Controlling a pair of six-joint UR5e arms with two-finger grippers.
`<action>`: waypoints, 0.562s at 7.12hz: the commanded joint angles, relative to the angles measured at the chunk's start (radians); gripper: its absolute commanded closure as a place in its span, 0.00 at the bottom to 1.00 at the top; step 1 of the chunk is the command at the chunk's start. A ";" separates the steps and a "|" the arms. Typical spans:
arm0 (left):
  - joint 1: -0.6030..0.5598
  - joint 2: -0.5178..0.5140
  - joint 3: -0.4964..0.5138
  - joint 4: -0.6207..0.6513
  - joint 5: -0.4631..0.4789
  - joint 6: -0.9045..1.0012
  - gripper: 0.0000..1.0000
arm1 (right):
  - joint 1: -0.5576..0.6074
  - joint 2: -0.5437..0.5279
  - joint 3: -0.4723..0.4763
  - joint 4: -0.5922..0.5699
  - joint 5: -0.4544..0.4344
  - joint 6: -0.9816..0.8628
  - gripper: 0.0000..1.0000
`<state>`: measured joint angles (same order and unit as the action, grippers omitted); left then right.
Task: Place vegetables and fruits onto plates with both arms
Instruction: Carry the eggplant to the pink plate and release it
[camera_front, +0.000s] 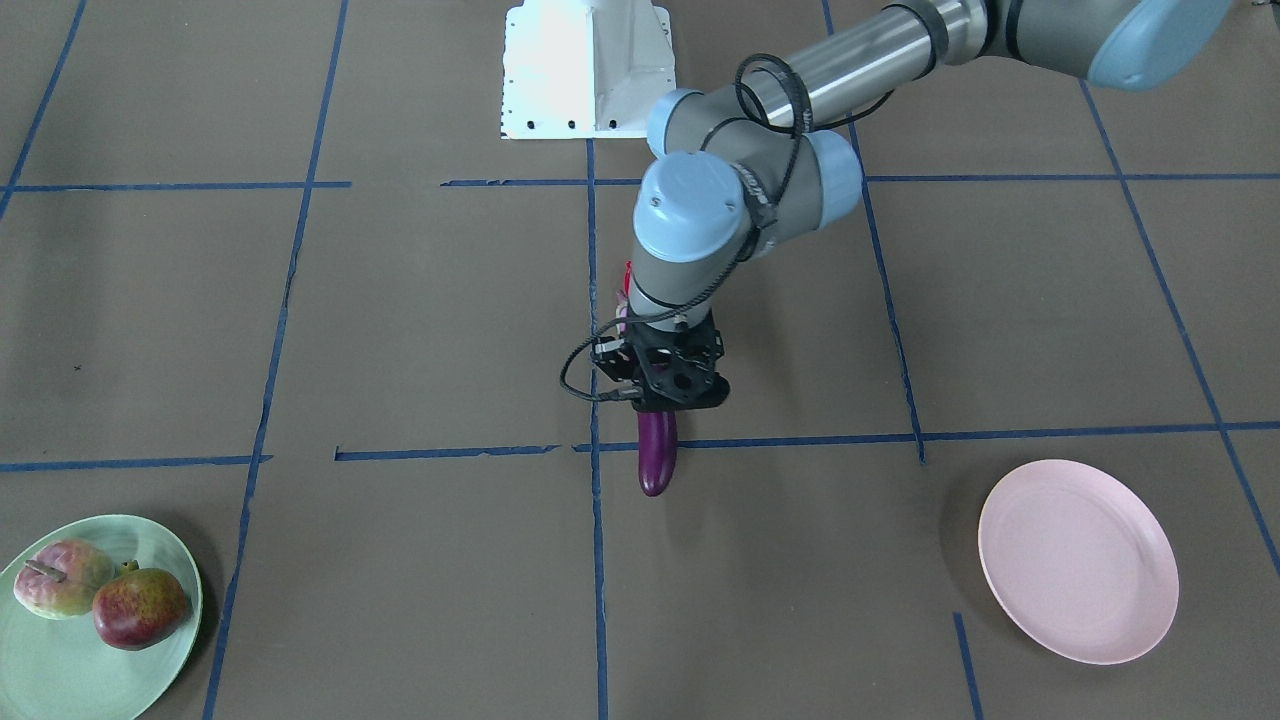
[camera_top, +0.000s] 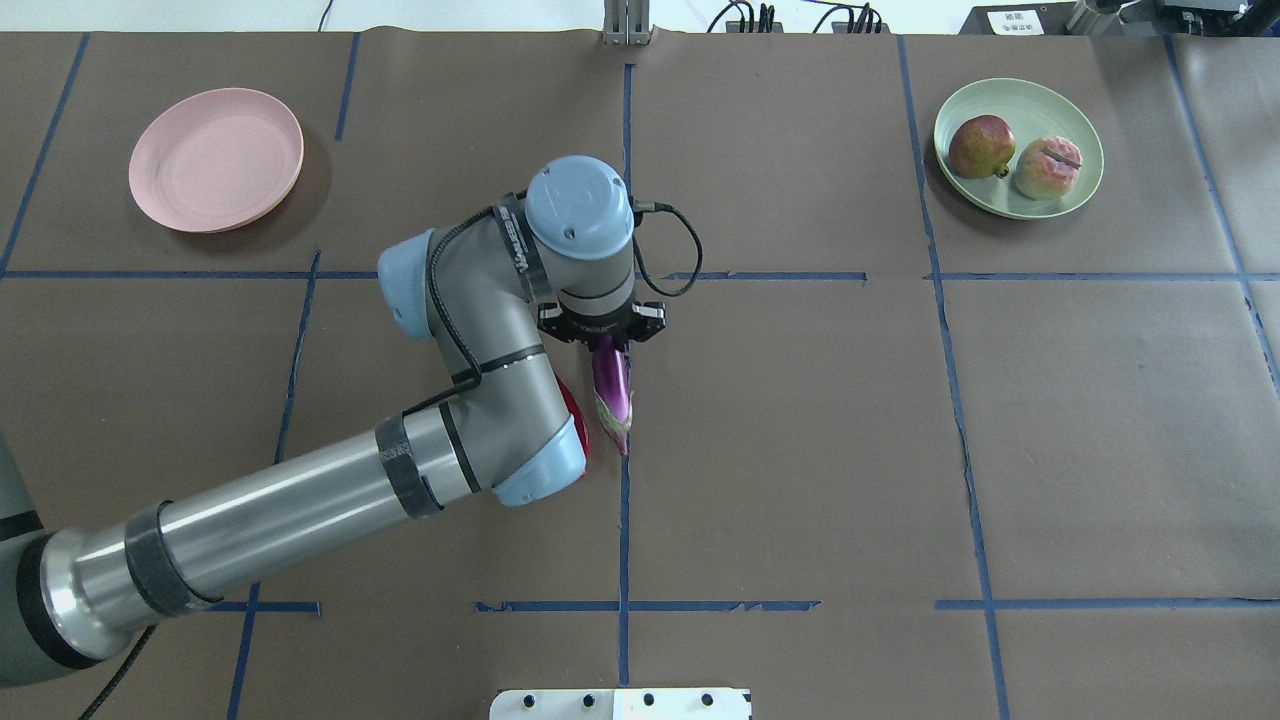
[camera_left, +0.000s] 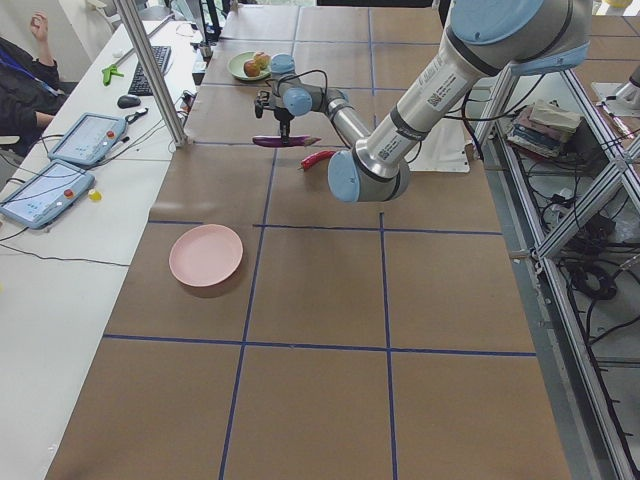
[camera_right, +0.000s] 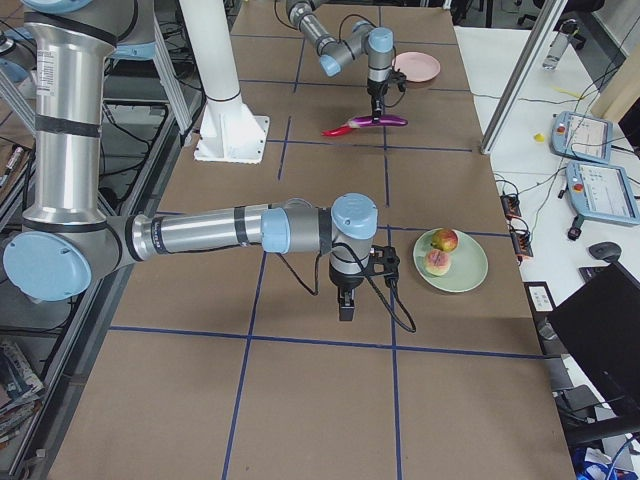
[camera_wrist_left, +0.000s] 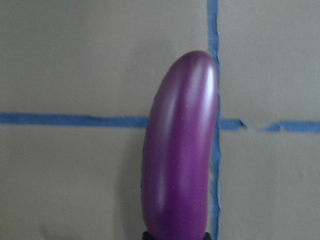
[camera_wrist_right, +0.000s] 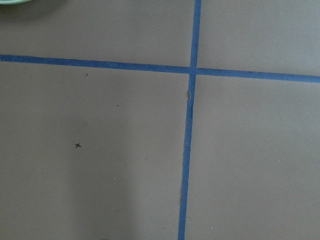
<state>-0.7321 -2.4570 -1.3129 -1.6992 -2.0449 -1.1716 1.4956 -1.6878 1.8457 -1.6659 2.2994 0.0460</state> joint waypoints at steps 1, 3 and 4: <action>-0.209 0.111 0.006 0.003 -0.098 0.216 1.00 | 0.000 -0.001 0.000 0.000 0.000 0.002 0.00; -0.367 0.165 0.128 -0.003 -0.100 0.553 1.00 | 0.000 -0.001 0.000 0.000 0.000 0.002 0.00; -0.389 0.165 0.209 -0.013 -0.098 0.645 1.00 | 0.000 -0.001 0.000 0.000 0.000 0.002 0.00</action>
<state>-1.0640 -2.3026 -1.1999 -1.7032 -2.1424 -0.6847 1.4956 -1.6889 1.8454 -1.6659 2.2994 0.0475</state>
